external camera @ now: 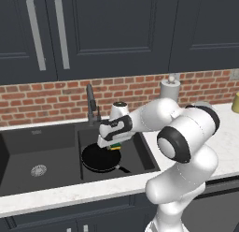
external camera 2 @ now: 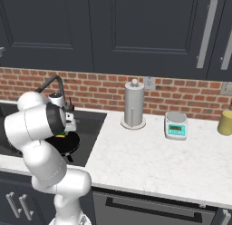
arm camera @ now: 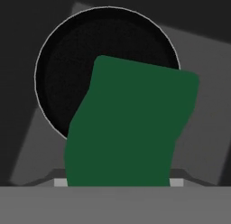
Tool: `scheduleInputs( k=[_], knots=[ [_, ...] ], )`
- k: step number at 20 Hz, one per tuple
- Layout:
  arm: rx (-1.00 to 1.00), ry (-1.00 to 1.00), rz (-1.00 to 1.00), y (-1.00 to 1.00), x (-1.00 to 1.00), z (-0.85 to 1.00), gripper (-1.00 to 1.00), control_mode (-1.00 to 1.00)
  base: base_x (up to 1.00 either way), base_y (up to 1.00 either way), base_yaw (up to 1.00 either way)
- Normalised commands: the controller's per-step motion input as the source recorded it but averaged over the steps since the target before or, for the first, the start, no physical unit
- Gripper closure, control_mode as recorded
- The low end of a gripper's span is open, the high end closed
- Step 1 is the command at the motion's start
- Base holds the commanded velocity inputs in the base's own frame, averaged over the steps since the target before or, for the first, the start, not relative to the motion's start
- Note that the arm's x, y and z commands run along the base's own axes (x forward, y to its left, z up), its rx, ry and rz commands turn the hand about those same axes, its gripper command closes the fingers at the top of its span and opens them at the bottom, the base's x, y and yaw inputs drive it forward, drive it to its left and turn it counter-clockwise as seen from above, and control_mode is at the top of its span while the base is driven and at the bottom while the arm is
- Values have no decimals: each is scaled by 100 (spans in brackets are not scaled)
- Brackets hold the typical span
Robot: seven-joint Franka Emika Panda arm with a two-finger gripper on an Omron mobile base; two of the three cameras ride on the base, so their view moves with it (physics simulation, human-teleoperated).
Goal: Pick the pan and sponge and place them into the sink. Then turn on the water.
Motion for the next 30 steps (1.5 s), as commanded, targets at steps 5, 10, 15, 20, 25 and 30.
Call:
scheduleInputs(
  k=[5, 10, 15, 20, 25, 30],
  knots=[
    [0, 0, 0, 1, 11, -8, 100, -100, 0, 0, 0],
    [0, 0, 0, 10, 23, -7, 100, -100, 0, 0, 0],
    [0, 0, 0, 5, 11, -5, 100, -100, 0, 0, 0],
    [0, 0, 0, 5, 9, -4, 100, -100, 0, 0, 0],
    [0, 0, 0, 5, 11, -11, 100, -100, 0, 0, 0],
    [0, 0, 0, 6, 8, -29, 100, -100, 0, 0, 0]
  ],
)
